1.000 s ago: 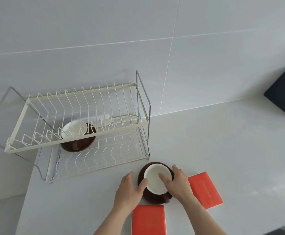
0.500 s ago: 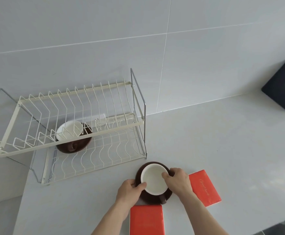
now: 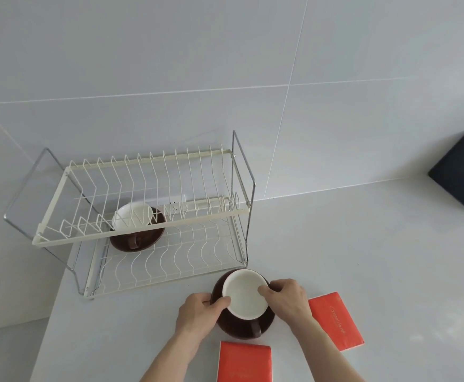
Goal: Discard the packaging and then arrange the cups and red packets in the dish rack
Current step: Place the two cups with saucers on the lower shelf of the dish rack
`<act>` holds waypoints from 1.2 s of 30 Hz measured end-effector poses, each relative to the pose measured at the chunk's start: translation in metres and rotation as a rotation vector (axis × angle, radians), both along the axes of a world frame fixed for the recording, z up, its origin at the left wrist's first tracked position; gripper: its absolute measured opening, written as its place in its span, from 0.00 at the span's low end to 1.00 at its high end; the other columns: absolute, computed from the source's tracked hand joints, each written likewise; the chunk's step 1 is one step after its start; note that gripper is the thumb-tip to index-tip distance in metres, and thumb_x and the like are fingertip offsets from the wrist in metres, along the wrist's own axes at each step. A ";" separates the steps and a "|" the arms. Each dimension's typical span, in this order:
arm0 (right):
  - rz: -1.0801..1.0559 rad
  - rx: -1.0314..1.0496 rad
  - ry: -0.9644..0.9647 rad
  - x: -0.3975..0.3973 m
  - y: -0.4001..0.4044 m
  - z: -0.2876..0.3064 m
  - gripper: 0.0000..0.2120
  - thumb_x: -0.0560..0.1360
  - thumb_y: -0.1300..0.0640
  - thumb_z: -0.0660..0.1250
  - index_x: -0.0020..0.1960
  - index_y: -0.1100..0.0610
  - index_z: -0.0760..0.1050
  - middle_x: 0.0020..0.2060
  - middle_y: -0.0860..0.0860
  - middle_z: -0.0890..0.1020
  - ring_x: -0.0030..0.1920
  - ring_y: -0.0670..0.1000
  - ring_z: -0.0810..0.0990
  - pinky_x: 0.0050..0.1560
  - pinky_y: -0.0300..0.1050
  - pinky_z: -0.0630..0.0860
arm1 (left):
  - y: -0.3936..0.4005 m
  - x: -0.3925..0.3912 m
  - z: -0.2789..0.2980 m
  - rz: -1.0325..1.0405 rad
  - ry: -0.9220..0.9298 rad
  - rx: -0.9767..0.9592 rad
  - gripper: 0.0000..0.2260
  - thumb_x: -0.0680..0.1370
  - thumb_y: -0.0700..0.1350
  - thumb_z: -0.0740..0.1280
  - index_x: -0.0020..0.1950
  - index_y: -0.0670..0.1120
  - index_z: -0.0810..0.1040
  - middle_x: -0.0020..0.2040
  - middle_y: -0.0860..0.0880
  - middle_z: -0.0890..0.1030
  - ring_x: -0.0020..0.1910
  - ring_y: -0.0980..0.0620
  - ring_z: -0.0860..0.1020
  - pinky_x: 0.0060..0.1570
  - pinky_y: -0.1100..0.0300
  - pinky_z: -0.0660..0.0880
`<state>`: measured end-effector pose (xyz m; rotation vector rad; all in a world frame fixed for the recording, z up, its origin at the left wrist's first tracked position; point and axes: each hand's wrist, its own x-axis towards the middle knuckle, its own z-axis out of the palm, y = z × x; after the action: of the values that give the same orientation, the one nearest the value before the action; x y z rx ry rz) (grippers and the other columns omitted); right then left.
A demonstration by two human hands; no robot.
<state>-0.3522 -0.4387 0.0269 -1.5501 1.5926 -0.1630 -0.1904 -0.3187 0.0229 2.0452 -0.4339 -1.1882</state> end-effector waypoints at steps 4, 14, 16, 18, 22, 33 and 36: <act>0.031 -0.006 -0.056 0.015 0.003 0.007 0.17 0.66 0.48 0.69 0.43 0.62 0.82 0.33 0.56 0.81 0.35 0.54 0.78 0.35 0.44 0.74 | 0.008 0.017 0.010 0.016 -0.042 -0.027 0.19 0.59 0.63 0.72 0.40 0.51 0.87 0.38 0.54 0.87 0.45 0.52 0.84 0.54 0.46 0.82; 0.114 -0.024 -0.141 0.068 0.004 0.024 0.18 0.64 0.44 0.70 0.38 0.60 0.81 0.31 0.52 0.80 0.32 0.52 0.77 0.32 0.44 0.74 | 0.016 0.072 0.030 0.077 -0.081 -0.055 0.20 0.59 0.62 0.70 0.40 0.49 0.86 0.38 0.51 0.87 0.44 0.50 0.85 0.55 0.46 0.82; 0.110 -0.042 -0.155 0.079 0.001 0.026 0.19 0.65 0.44 0.70 0.36 0.61 0.79 0.28 0.49 0.75 0.30 0.50 0.73 0.31 0.42 0.70 | 0.012 0.082 0.033 0.093 -0.084 -0.060 0.19 0.59 0.62 0.71 0.39 0.50 0.86 0.38 0.52 0.87 0.45 0.50 0.85 0.55 0.46 0.81; 0.100 -0.058 -0.164 0.092 -0.003 0.027 0.20 0.65 0.44 0.70 0.35 0.62 0.78 0.26 0.48 0.73 0.29 0.49 0.71 0.30 0.41 0.69 | 0.006 0.093 0.036 0.109 -0.087 -0.071 0.19 0.58 0.62 0.71 0.39 0.50 0.86 0.38 0.52 0.87 0.45 0.50 0.85 0.56 0.46 0.81; 0.088 -0.060 -0.175 0.114 -0.012 0.023 0.20 0.67 0.42 0.70 0.37 0.60 0.79 0.29 0.51 0.78 0.31 0.49 0.75 0.32 0.41 0.71 | -0.008 0.115 0.035 0.131 -0.105 -0.076 0.18 0.59 0.62 0.70 0.38 0.51 0.86 0.38 0.53 0.87 0.45 0.50 0.85 0.56 0.46 0.81; 0.027 -0.091 -0.181 0.159 -0.044 0.005 0.14 0.74 0.46 0.66 0.42 0.57 0.80 0.39 0.54 0.83 0.43 0.55 0.81 0.46 0.51 0.80 | -0.056 0.144 0.008 0.184 -0.150 -0.102 0.11 0.70 0.58 0.73 0.42 0.52 0.85 0.39 0.55 0.87 0.45 0.53 0.83 0.55 0.47 0.80; 0.017 -0.070 -0.168 0.165 -0.051 0.000 0.09 0.75 0.47 0.64 0.49 0.51 0.79 0.43 0.50 0.82 0.48 0.54 0.79 0.48 0.50 0.78 | -0.067 0.147 -0.001 0.185 -0.171 -0.101 0.15 0.70 0.60 0.72 0.41 0.47 0.82 0.38 0.51 0.84 0.42 0.49 0.82 0.50 0.47 0.80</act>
<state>-0.1869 -0.4895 0.0268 -1.5595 1.4554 -0.3340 -0.0433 -0.3854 0.0221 2.0580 -0.3695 -0.8687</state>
